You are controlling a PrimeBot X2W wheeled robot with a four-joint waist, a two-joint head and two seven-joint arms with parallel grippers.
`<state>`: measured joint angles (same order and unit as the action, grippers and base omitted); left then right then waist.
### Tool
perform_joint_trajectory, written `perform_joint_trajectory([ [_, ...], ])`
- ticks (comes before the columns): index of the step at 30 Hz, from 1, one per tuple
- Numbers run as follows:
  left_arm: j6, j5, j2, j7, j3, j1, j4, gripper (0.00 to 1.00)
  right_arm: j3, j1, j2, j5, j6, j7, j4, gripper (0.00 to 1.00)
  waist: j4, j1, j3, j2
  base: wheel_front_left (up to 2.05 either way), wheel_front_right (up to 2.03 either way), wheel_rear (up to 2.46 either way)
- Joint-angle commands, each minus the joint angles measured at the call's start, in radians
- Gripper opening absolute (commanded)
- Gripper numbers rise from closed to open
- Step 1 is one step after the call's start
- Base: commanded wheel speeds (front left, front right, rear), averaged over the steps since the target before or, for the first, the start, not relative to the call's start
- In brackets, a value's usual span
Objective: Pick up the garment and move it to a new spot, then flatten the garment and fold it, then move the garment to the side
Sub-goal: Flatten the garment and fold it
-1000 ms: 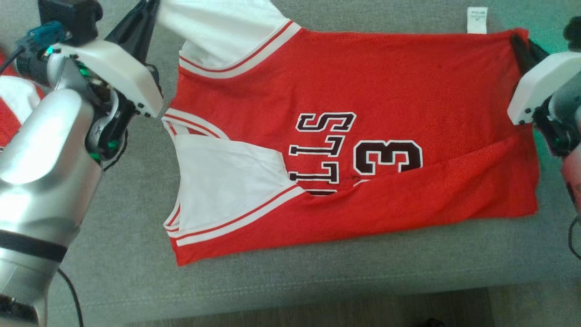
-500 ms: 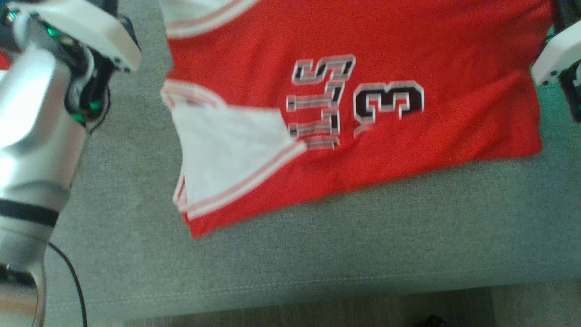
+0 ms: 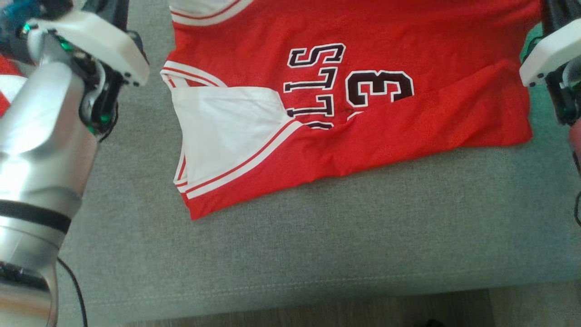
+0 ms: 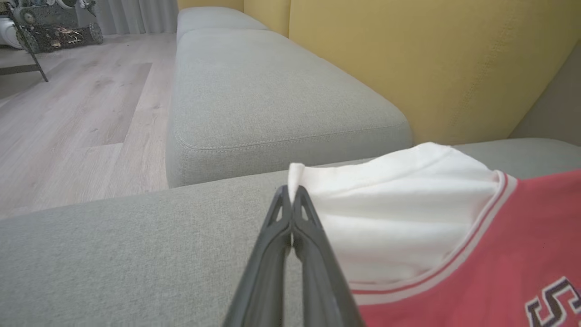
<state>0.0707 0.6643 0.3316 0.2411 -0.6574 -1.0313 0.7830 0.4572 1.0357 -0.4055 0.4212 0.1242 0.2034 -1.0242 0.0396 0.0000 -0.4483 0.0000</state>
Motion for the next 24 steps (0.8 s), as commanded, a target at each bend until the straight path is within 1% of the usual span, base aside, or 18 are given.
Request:
perform_joint_trajectory([
  [1, 0.003, -0.012, 0.054, 0.014, 0.031, -0.016, -0.023, 0.00, 0.016, -0.025, -0.019, 0.015, 0.007, 0.015, 0.024, 0.00, 0.000, 0.0000, 0.008, 0.0000, 0.00, 0.00, 0.00],
  [8, 0.011, -0.026, 0.091, 0.018, 0.025, 0.061, -0.079, 0.00, 0.070, -0.092, -0.049, 0.090, 0.007, 0.029, 0.060, 0.00, 0.000, 0.0000, 0.056, 0.0000, 0.00, 0.00, 0.00],
  [13, 0.009, -0.020, 0.123, 0.013, 0.017, 0.134, -0.141, 0.00, 0.133, -0.152, -0.078, 0.160, 0.007, 0.000, 0.095, 0.00, -0.003, 0.0000, 0.102, 0.0000, 0.00, 0.00, 0.00],
  [16, 0.014, -0.009, 0.148, -0.021, 0.001, 0.193, -0.203, 0.00, 0.163, -0.180, -0.102, 0.202, 0.007, -0.023, 0.111, 0.00, -0.005, 0.0000, 0.128, 0.0000, 0.00, 0.00, 0.00],
  [20, 0.013, 0.000, 0.200, -0.083, -0.026, 0.283, -0.315, 0.00, 0.213, -0.219, -0.143, 0.245, 0.007, -0.057, 0.131, 0.00, -0.014, 0.0000, 0.159, 0.0000, 0.00, 0.00, 0.00],
  [24, -0.003, 0.017, 0.256, -0.158, -0.049, 0.379, -0.446, 0.00, 0.264, -0.264, -0.183, 0.289, 0.007, -0.092, 0.155, 0.00, -0.026, 0.0000, 0.191, 0.0000, 0.00, 0.00, 0.00],
])
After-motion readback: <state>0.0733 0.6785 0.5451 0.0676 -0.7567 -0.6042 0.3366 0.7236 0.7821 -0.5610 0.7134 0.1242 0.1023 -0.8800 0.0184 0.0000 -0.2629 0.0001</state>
